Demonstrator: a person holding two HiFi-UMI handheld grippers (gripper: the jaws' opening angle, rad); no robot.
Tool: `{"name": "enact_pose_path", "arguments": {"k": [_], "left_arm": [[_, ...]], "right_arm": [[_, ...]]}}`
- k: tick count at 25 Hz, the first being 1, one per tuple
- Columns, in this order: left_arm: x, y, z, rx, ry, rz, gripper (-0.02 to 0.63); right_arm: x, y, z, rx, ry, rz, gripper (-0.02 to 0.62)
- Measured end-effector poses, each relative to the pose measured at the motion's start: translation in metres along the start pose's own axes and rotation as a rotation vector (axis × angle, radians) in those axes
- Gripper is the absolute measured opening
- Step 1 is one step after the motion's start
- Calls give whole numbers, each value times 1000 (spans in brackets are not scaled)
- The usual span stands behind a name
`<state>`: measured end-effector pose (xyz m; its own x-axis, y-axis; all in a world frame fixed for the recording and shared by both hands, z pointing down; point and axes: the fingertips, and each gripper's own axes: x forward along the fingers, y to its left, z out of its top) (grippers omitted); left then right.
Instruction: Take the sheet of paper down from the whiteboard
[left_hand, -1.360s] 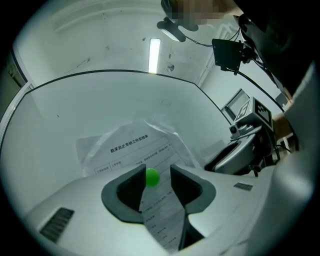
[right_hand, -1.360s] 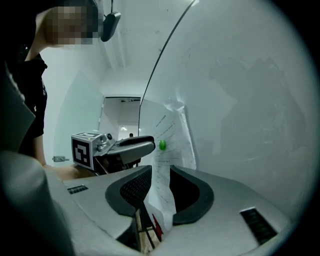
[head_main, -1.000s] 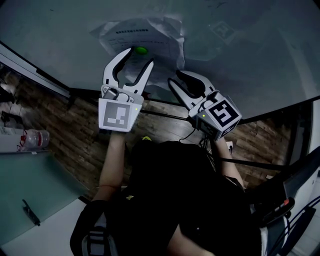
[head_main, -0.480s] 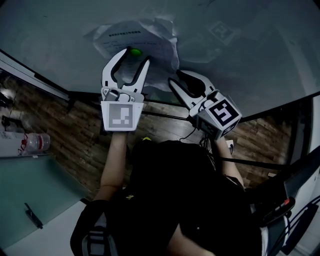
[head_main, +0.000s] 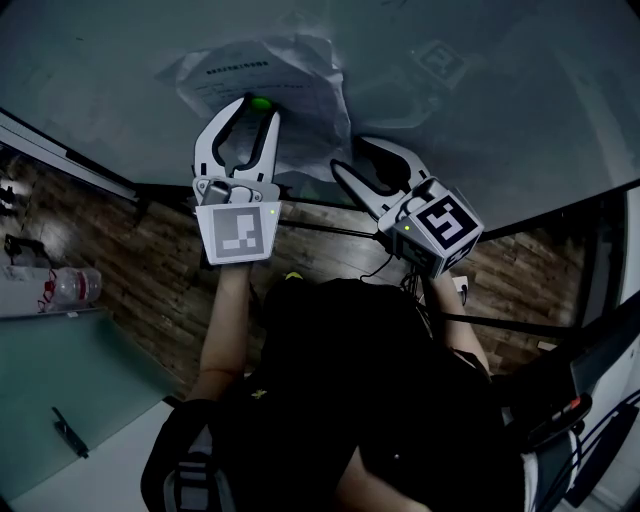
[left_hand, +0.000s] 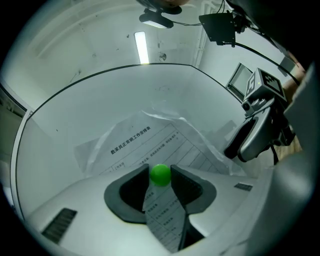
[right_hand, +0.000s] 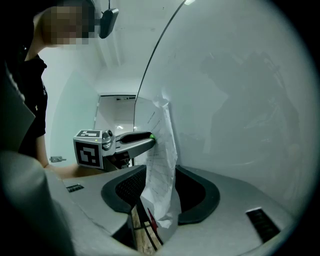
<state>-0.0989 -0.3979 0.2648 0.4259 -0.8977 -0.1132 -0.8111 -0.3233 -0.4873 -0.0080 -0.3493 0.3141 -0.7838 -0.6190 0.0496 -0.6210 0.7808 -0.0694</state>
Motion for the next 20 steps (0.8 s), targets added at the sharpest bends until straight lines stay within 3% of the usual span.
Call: {"name": "enact_pose_path", "arguments": {"k": [13,20], "left_arm": [[-7,3,6,12,-3,9,141],[-7,1,11,11,-14,9,141]], "right_arm": [[6,2,-13,54,58,16,160],[13,7,-9,102,24,65,160]]}}
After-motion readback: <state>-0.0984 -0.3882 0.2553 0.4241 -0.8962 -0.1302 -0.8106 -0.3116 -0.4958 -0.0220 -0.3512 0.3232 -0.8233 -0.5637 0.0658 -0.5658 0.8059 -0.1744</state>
